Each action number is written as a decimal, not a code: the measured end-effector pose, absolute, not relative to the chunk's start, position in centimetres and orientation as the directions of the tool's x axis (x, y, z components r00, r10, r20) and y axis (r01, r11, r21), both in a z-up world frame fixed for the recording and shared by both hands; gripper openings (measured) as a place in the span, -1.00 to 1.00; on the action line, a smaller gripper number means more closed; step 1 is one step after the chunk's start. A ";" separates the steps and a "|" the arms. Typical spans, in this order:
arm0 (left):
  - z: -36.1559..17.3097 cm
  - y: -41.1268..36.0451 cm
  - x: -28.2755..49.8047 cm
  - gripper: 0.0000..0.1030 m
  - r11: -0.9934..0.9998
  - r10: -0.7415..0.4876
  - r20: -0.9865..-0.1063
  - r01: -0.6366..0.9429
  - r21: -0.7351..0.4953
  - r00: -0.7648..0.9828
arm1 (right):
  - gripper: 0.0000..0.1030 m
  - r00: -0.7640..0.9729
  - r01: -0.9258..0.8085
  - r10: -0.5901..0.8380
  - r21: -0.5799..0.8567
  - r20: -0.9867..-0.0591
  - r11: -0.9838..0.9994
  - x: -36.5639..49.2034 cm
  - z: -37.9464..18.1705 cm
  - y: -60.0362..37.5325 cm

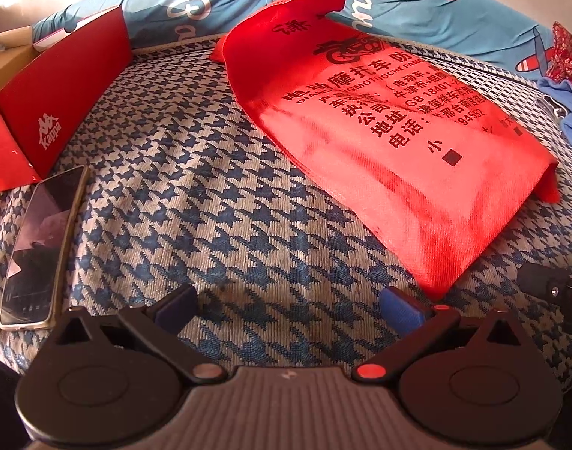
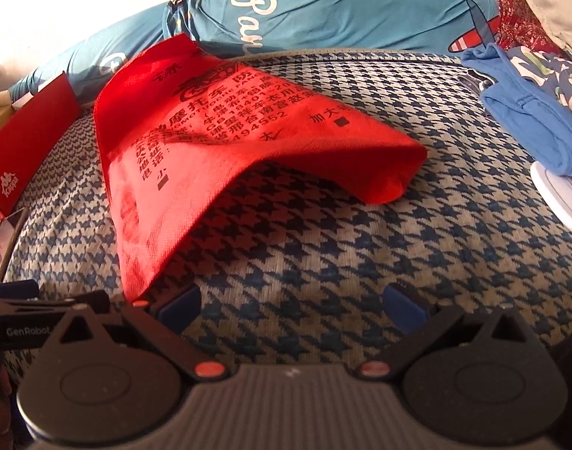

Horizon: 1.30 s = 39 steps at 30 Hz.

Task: Fold shopping bag
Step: 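Move both grippers toward the red printed shopping bag on the bed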

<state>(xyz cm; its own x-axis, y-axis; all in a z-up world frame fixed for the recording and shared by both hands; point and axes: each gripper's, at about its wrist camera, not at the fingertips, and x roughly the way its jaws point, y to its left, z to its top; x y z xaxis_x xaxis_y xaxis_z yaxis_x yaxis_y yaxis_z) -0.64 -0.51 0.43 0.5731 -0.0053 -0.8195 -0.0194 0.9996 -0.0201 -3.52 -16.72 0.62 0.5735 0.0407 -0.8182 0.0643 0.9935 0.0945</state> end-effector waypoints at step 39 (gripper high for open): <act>1.2 -0.5 -0.1 1.00 0.999 -0.012 -0.761 0.041 0.020 0.649 | 1.00 0.501 0.104 -0.053 0.000 -0.864 0.995 -0.5 0.8 -15.7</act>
<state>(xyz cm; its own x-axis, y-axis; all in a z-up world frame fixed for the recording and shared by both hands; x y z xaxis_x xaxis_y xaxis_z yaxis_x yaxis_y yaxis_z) -0.06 -0.51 1.19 0.6486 -0.0118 -0.7610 0.0413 0.9990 0.0196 -0.45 -15.70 0.75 0.5012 -0.0526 -0.8637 0.1043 0.9945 -0.0001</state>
